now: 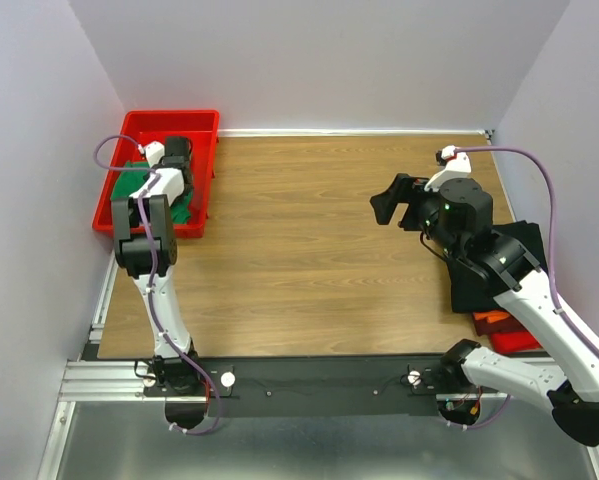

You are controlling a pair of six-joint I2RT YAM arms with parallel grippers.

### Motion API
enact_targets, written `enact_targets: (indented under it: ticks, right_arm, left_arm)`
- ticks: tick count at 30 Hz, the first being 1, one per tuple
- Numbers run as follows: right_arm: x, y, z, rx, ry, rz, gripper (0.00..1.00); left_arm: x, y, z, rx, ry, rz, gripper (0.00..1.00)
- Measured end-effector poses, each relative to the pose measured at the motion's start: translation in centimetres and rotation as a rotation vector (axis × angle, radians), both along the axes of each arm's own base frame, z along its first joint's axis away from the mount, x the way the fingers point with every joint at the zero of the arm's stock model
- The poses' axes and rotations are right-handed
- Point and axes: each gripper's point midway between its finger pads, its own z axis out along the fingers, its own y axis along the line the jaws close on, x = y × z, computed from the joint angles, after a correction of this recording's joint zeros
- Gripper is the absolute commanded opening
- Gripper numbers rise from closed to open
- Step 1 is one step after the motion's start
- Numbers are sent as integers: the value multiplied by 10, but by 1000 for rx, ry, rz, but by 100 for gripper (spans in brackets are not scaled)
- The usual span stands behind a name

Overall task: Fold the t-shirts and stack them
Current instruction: Grab the tshirt from the pile, then move the tshirt to the center of the board

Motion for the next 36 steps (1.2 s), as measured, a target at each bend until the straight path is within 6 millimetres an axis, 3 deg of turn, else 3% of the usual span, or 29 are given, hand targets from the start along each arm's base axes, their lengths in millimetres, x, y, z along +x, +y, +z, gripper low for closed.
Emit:
enact_targets:
  ticks: [2, 3, 8, 10, 12, 15, 16, 17, 20, 21, 22, 23, 25, 27, 29, 31, 32, 33, 34, 36]
  right_arm:
    - [0, 0, 0, 0, 1, 1, 100]
    - [0, 1, -1, -1, 2, 2, 100]
    - [1, 3, -4, -4, 11, 11, 100]
    - [1, 5, -5, -6, 16, 16, 100]
    - [2, 6, -7, -8, 22, 19, 100]
    - [4, 8, -11, -13, 32, 24, 100]
    - [4, 9, -12, -15, 36, 27, 100]
    - [5, 10, -14, -17, 41, 29, 100]
    - [6, 12, -18, -24, 53, 34, 100]
    - [7, 13, -20, -27, 58, 34, 100]
    - [8, 14, -21, -29, 60, 35, 100]
    - [8, 14, -22, -31, 64, 35, 100]
    - [9, 14, -23, -33, 67, 35, 100]
    - [9, 15, -23, -33, 66, 35, 100]
    - [9, 14, -23, -33, 66, 34, 100]
    - [9, 14, -23, -33, 66, 32, 100]
    - [9, 14, -23, -34, 66, 31, 100]
    - [9, 13, -23, -34, 65, 28, 100]
    - [10, 13, -23, -35, 65, 25, 100]
    - [10, 12, -23, -37, 64, 17, 100]
  left_arm:
    - [-1, 5, 0, -2, 1, 10, 5]
    - [0, 8, 1, -1, -2, 13, 0]
    - [1, 19, 14, -9, -22, 19, 0]
    - [2, 20, 29, -7, -42, 10, 0]
    - [5, 20, 61, -5, -94, -9, 0]
    - [13, 14, 136, -1, -235, -62, 0]
    - [16, 9, 177, 3, -319, -94, 0]
    - [16, 6, 200, 8, -365, -111, 0]
    - [7, -17, 303, 49, -570, -201, 0]
    - [-2, -36, 349, 67, -661, -253, 0]
    - [-6, -48, 370, 75, -705, -284, 0]
    - [-16, -72, 405, 83, -783, -341, 0]
    - [-37, -119, 452, 80, -888, -449, 0]
    - [-58, -168, 478, 44, -958, -559, 0]
    - [-74, -214, 483, -4, -981, -665, 0]
    - [-82, -251, 466, -51, -958, -743, 0]
    - [-81, -269, 445, -75, -923, -773, 7]
    - [-81, -286, 422, -96, -878, -804, 33]
    - [-80, -300, 400, -112, -832, -828, 42]
    - [-77, -339, 330, -155, -691, -892, 54]
